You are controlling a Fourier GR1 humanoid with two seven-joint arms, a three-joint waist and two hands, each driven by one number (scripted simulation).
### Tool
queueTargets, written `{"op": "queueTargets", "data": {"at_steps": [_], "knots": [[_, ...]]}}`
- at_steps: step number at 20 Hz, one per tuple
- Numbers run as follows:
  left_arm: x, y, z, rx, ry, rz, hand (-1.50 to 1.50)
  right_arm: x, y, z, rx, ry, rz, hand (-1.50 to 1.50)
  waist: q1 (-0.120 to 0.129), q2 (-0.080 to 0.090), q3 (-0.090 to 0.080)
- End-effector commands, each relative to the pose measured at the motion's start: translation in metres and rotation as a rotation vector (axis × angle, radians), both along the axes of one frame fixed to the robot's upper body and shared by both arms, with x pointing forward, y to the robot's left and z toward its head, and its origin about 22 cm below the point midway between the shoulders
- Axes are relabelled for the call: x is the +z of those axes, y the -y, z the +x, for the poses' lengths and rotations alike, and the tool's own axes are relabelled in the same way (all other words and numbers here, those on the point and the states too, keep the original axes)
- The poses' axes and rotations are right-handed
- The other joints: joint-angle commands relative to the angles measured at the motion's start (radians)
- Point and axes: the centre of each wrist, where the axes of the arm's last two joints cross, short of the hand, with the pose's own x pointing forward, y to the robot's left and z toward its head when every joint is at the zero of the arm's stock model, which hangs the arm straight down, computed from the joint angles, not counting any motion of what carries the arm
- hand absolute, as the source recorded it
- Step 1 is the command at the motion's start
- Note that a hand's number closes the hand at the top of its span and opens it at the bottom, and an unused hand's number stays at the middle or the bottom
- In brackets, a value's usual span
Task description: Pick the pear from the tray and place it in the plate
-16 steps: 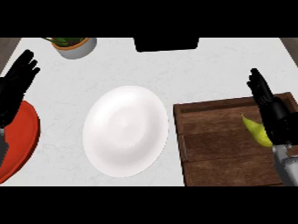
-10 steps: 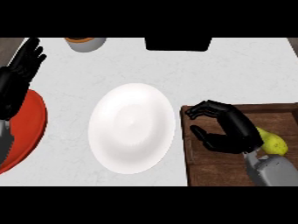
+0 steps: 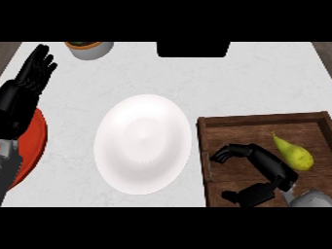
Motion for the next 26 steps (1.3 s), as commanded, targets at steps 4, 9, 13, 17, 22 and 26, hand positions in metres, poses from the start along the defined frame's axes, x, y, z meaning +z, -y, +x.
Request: {"op": "queueTargets", "data": {"at_steps": [4, 9, 13, 17, 22, 26], "knots": [[-0.010, -0.001, -0.009, 0.007, -0.004, -0.019, 0.00, 0.020, 0.031, 0.025, -0.084, 0.027, 0.198, -1.50, -0.007, 0.000, -0.001], [-0.015, 0.014, -0.010, 0.005, 0.006, -0.014, 0.00, 0.094, 0.058, 0.057, -0.058, 0.164, 0.013, -1.50, -0.006, -0.001, -0.001], [-0.006, -0.002, -0.011, -0.033, 0.010, 0.008, 0.00, 0.143, 0.083, 0.079, -0.014, 0.150, -0.316, -1.50, 0.021, 0.002, -0.003], [-0.006, 0.015, -0.005, -0.032, 0.004, -0.002, 0.00, 0.173, 0.080, 0.083, 0.100, 0.097, -0.638, -1.50, 0.025, 0.004, -0.004], [-0.008, 0.010, 0.005, -0.025, -0.005, -0.001, 0.00, 0.170, 0.069, 0.090, 0.276, -0.055, -0.867, -1.50, 0.016, 0.008, -0.003], [-0.008, 0.016, 0.000, -0.024, 0.011, -0.010, 0.00, 0.163, 0.046, 0.104, 0.367, -0.120, -0.951, -1.50, 0.018, 0.005, -0.001]]}}
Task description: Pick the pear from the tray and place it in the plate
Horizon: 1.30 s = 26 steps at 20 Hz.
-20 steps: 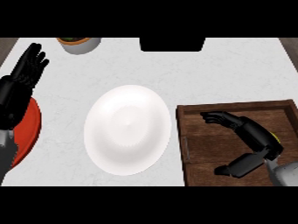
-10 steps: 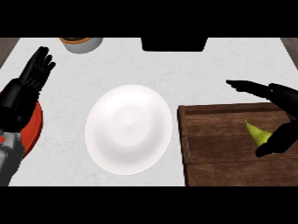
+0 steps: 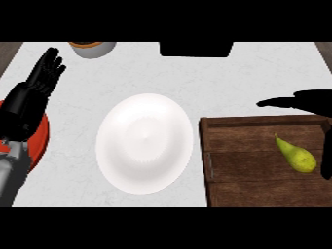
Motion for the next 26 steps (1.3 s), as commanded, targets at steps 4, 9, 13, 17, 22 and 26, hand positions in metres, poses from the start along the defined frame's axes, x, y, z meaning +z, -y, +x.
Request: {"op": "queueTargets", "data": {"at_steps": [4, 9, 13, 17, 22, 26], "knots": [[0.007, -0.030, 0.008, 0.022, 0.012, -0.005, 0.00, -0.033, -0.011, 0.008, 0.041, -0.063, -0.146, -1.50, -0.016, 0.000, 0.002], [0.000, -0.017, -0.011, 0.021, -0.006, 0.005, 0.00, -0.042, -0.017, 0.008, 0.033, -0.025, -0.228, -1.50, -0.016, -0.003, 0.002], [0.008, -0.004, -0.016, 0.004, -0.002, 0.002, 0.00, -0.059, -0.003, 0.016, 0.020, -0.026, -0.328, -1.50, -0.006, -0.002, 0.003], [-0.007, -0.016, -0.008, 0.014, 0.000, -0.001, 0.00, -0.081, -0.008, 0.014, 0.039, -0.049, -0.359, -1.50, -0.015, -0.002, 0.002], [-0.002, -0.006, 0.001, 0.028, -0.001, -0.005, 0.00, -0.094, -0.021, 0.018, 0.042, -0.076, -0.341, -1.50, -0.020, -0.003, 0.002], [-0.001, -0.013, -0.007, 0.008, 0.013, 0.013, 0.00, -0.122, 0.005, 0.012, 0.055, -0.100, -0.348, -1.50, -0.013, -0.001, 0.002]]}}
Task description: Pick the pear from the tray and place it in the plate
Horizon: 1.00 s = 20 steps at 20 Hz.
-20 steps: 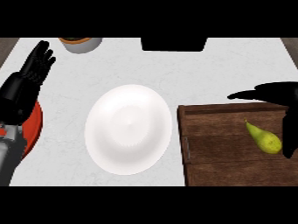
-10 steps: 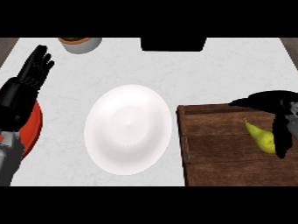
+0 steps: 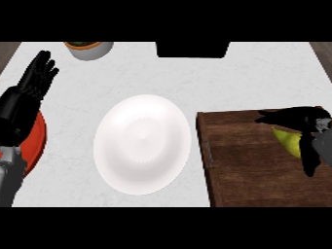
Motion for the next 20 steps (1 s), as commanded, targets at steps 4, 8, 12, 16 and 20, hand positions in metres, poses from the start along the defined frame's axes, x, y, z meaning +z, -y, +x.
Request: {"op": "queueTargets", "data": {"at_steps": [4, 8, 12, 16, 20], "knots": [[0.008, 0.004, 0.004, 0.011, -0.004, -0.010, 0.00, -0.032, 0.013, -0.011, -0.014, -0.079, -0.027, -1.50, -0.003, 0.005, 0.006], [0.004, 0.005, 0.000, 0.001, 0.001, -0.013, 0.00, -0.046, 0.022, -0.013, -0.005, -0.077, -0.075, -1.50, 0.005, 0.008, 0.006], [-0.002, 0.007, 0.014, 0.007, -0.009, 0.000, 0.00, -0.064, -0.003, -0.013, -0.002, -0.032, 0.011, 1.50, -0.001, 0.010, 0.006], [-0.004, 0.011, -0.009, 0.008, 0.011, 0.003, 0.00, -0.055, 0.003, -0.018, 0.022, 0.176, 0.092, 1.50, 0.004, 0.005, 0.007], [0.006, -0.008, 0.005, 0.004, -0.018, -0.011, 0.00, -0.037, 0.040, -0.013, -0.091, 0.430, 0.063, 1.50, -0.004, 0.010, 0.008]]}}
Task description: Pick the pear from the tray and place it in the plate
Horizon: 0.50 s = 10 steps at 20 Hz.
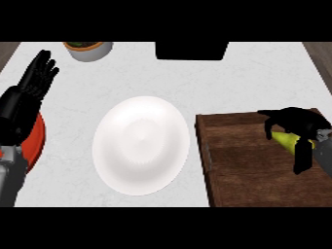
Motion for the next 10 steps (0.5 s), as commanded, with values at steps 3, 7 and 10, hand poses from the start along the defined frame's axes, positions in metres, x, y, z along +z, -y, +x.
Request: {"op": "queueTargets", "data": {"at_steps": [3, 7, 10], "knots": [[-0.009, -0.007, -0.001, 0.011, 0.011, -0.007, 0.00, -0.010, 0.044, -0.004, -0.255, 0.355, -0.016, 1.50, 0.004, 0.033, 0.027], [0.010, 0.005, -0.002, -0.013, -0.002, -0.002, 0.00, -0.029, 0.042, -0.012, -0.216, 0.554, 0.016, 1.50, 0.006, 0.026, 0.026], [-0.003, -0.001, 0.003, -0.012, -0.006, -0.007, 0.00, -0.013, 0.045, -0.003, -0.172, 0.647, 0.085, 1.50, -0.002, 0.025, 0.024]]}}
